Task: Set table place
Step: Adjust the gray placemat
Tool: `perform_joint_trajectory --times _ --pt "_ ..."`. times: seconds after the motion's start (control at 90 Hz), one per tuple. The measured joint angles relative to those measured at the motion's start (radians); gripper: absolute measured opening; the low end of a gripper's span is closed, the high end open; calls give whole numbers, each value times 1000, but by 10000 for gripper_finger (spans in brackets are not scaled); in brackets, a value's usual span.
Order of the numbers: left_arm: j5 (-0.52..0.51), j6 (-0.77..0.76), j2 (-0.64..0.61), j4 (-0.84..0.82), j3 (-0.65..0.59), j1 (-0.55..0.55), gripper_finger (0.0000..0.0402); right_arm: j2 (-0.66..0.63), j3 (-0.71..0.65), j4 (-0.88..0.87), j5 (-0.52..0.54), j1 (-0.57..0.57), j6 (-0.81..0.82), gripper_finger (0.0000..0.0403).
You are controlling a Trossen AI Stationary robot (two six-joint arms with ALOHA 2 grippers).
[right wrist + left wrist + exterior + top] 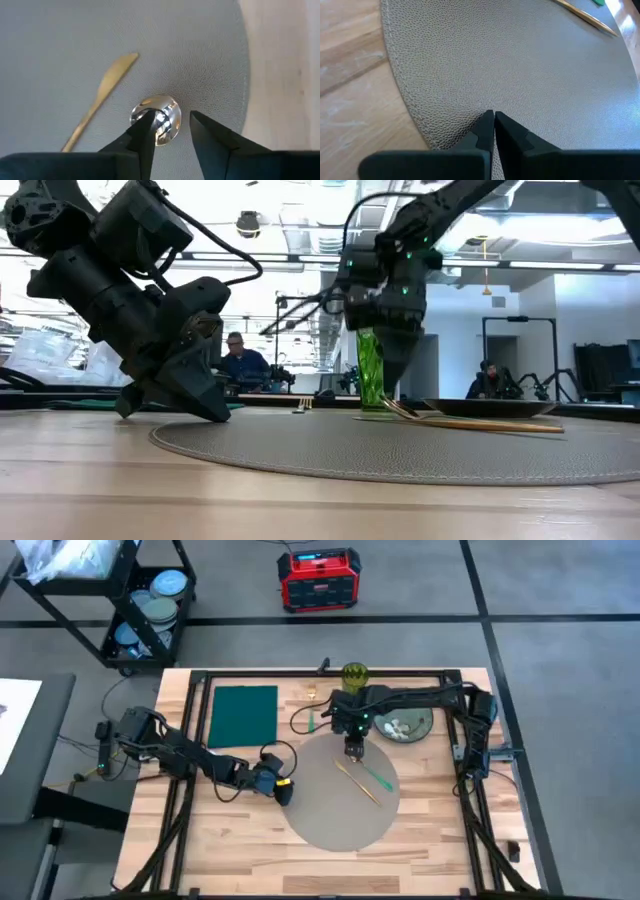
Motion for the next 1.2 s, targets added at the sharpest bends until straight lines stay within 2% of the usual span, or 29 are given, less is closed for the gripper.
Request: perform_joint_trajectory --times 0.133,0.244,0.322,0.678,0.956,1.2 --pt "0 13 -2 -42 0 -33 0 -23 0 -6 31 90 -63 19" --pt "11 0 -1 -57 0 -71 0 -7 -21 11 163 128 -117 4" --pt "17 -11 -1 -41 0 -95 0 -2 -48 33 194 111 -133 1" --pt "19 -30 -1 -41 0 -123 0 -2 -201 70 190 -4 -159 0" --pt "18 -107 -1 7 0 -122 0 -9 -269 90 168 15 -125 0" --pt "13 -193 4 83 26 -67 0 -15 -273 64 162 69 -46 0"
